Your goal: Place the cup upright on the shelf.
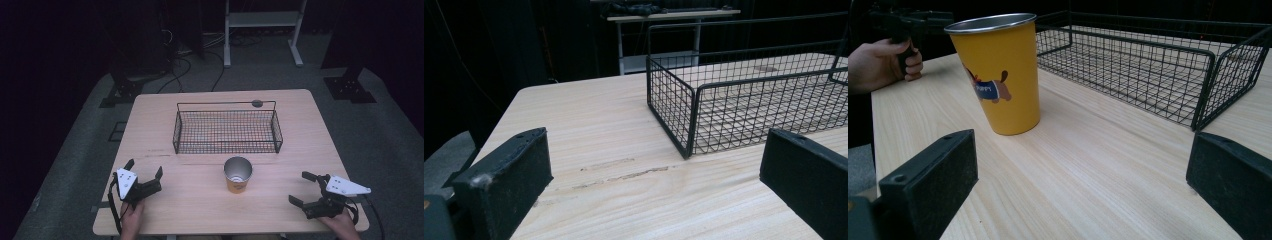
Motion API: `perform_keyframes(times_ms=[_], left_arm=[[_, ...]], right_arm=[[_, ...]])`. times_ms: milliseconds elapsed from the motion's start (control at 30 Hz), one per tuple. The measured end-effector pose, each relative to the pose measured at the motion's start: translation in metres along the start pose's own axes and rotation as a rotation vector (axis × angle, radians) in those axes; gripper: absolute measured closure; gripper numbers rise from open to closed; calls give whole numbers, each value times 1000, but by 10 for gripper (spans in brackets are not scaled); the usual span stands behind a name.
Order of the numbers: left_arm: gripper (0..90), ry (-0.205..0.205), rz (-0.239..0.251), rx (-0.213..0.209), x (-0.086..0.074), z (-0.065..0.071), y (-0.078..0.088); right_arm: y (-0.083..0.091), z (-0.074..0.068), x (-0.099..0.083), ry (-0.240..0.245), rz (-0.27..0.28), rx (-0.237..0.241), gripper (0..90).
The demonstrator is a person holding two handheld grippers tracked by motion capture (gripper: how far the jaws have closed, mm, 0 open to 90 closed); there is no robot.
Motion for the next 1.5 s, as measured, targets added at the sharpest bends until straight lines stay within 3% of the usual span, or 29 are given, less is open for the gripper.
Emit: perform_keyframes(times_ms=[400,767,1500], left_arm=[[0,1,0,2,0,0,0],[0,-4,6,-1,0,1,1],[0,-10,6,2,0,1,2]], right_arm=[[-5,-7,2,10,-7,14,0],[-21,-24,8,47,-29,36,0],[-46,-39,21,81,-84,66,0]])
Point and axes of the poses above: each handheld gripper's, and its own axes: y roughly backward along the jaws, x roughly out of its top, z roughly to its right, the point moved 5 cm from there along -y, roughly forward along the jaws, and after that the axes turned 13 degrees about -y, right-handed, at the moved point
